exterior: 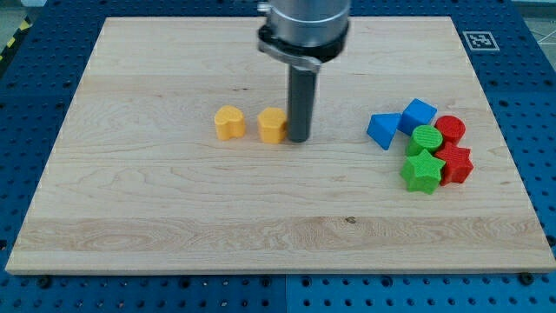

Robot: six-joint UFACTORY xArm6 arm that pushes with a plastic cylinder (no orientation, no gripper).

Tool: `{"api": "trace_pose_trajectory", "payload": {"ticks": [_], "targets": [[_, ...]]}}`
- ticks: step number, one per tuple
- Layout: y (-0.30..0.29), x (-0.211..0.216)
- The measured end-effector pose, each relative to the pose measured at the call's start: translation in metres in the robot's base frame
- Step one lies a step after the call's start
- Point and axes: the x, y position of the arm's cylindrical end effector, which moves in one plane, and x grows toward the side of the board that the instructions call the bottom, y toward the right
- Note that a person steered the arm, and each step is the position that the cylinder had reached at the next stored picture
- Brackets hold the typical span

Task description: Point your arm at the yellow hexagon

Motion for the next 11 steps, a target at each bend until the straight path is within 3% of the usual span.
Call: {"api": "trace_pose_trajectory", "payload": {"ticks": [2, 4, 7, 8, 9, 11], "targets": [[-0.045, -0.020], [0.010, -0.028], [-0.089, -0.106], [-0.128, -0.094], [-0.132, -0.082], [-0.089, -0.075]]}}
